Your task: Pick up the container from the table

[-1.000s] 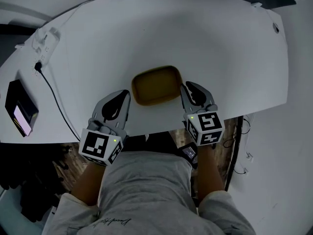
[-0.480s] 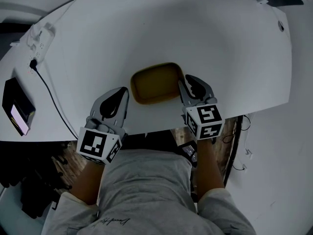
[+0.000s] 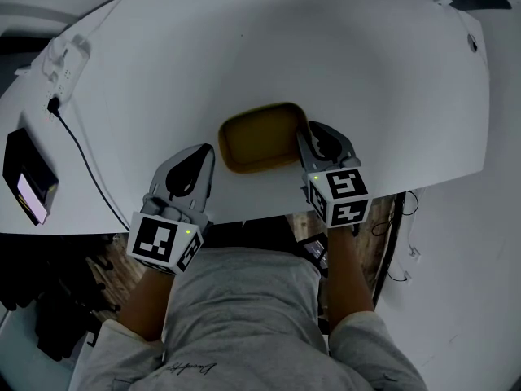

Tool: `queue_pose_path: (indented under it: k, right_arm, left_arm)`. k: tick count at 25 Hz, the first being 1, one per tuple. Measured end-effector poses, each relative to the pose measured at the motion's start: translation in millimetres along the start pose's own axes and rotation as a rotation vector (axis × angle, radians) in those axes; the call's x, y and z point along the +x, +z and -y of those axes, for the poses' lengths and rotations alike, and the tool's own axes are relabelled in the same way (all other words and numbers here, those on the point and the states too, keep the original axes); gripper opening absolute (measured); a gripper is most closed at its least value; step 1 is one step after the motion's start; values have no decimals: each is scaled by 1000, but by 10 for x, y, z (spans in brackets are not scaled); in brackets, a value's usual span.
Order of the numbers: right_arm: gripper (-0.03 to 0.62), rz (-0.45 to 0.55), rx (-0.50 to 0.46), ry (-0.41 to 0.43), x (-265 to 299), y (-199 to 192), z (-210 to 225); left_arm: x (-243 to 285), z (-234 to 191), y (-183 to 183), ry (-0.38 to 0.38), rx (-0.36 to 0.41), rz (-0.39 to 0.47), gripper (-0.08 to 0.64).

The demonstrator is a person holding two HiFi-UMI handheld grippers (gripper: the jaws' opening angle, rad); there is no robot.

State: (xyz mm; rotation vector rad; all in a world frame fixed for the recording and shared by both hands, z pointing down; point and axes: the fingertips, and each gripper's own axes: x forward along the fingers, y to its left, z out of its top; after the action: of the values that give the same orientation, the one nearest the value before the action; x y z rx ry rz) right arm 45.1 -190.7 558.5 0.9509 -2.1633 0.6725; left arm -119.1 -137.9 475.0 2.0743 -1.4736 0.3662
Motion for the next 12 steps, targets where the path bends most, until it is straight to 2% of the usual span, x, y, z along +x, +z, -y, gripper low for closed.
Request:
queue_pose_path:
  k: [12]
  right_arm:
    - [32, -17, 1, -49, 12, -7, 43]
  left_arm:
    - [-12, -31, -41, 7, -16, -2, -5]
